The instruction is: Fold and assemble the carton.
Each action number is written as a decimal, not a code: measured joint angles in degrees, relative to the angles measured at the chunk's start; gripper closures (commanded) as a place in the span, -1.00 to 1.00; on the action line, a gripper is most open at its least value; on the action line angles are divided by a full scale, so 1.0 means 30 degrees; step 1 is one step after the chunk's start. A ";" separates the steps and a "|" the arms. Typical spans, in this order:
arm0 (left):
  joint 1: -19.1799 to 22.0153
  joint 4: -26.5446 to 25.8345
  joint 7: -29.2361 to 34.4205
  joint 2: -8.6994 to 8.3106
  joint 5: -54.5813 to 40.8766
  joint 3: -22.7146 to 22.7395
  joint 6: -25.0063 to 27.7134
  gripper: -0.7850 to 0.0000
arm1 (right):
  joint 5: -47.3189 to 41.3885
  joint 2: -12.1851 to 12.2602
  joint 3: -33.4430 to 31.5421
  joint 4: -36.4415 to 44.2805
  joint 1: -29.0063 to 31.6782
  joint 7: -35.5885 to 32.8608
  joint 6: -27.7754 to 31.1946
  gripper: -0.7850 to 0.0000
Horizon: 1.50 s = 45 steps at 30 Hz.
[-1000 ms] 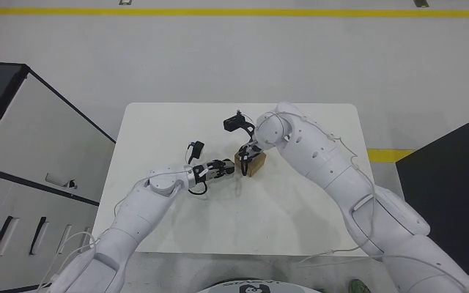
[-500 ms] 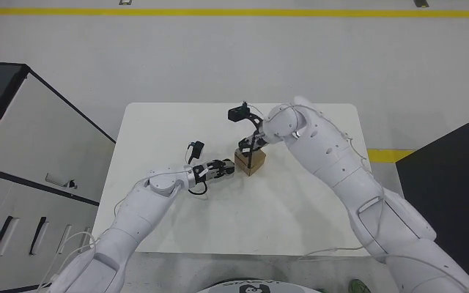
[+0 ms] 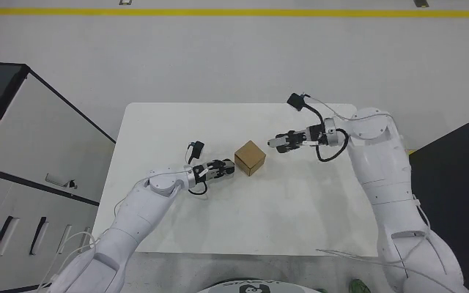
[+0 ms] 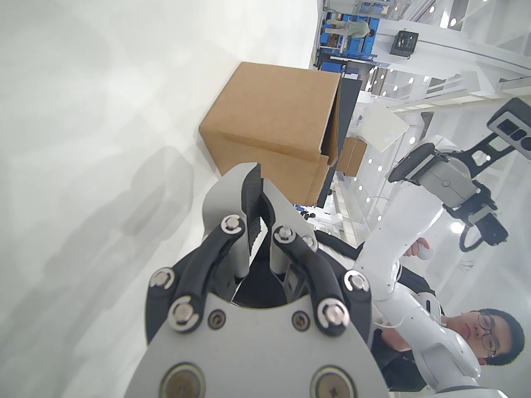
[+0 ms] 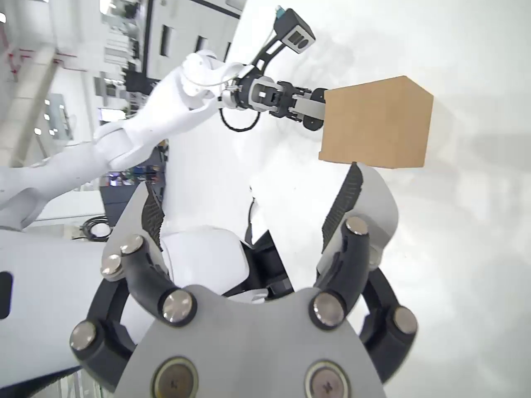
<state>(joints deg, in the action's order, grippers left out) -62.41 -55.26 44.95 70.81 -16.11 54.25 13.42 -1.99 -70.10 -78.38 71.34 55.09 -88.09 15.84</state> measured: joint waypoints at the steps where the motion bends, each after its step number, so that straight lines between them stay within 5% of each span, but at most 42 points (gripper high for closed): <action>1: 0.0000 0.0000 0.0000 0.0000 0.0000 0.0000 0.0000 1.00 | -0.0624 0.0171 -0.0425 0.0016 0.0355 0.0010 0.0066 -1.00; 12: 0.0000 0.0000 0.0000 0.0000 0.0000 0.0000 0.0000 1.00 | -0.6788 0.2193 -0.2293 0.0451 0.2812 0.0032 0.0147 -1.00; 13: 0.0000 0.0000 0.0000 0.0000 0.0000 0.0000 0.0000 0.89 | -0.6775 0.2190 -0.2289 0.0444 0.2806 0.0032 0.0147 -1.00; 14: 0.0000 0.0000 0.0000 0.0000 0.0000 0.0000 0.0000 0.12 | -0.6750 0.2182 -0.2289 0.0441 0.2798 0.0032 0.0147 -1.00; 21: 0.0000 0.0000 0.0000 0.0000 0.0000 0.0000 0.0000 0.12 | -0.6728 0.2173 -0.2291 0.0440 0.2792 0.0031 0.0146 -1.00; 22: 0.0000 0.0000 0.0000 0.0000 0.0000 0.0000 0.0000 -1.00 | -0.6728 0.2173 -0.2291 0.0441 0.2792 0.0031 0.0146 -1.00; 26: -0.0246 -0.0339 -0.0343 -0.0023 -0.0011 0.0136 0.0373 -1.00 | -0.6729 0.2173 -0.2291 0.0441 0.2792 0.0031 0.0146 -1.00; 36: -0.2095 -0.2568 -0.1335 -0.0553 0.2244 0.1141 0.4436 -1.00 | -0.6729 0.2174 -0.2291 0.0441 0.2792 0.0031 0.0146 -1.00; 45: -0.2073 -0.2591 -0.1380 -0.0557 0.2257 0.1164 0.4435 -1.00 | -0.6729 0.2173 -0.2291 0.0441 0.2792 0.0031 0.0146 -1.00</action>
<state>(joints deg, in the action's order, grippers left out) -68.63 -63.03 40.81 69.13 -9.34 57.75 26.72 -22.18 -63.58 -85.25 72.66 63.46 -88.00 16.28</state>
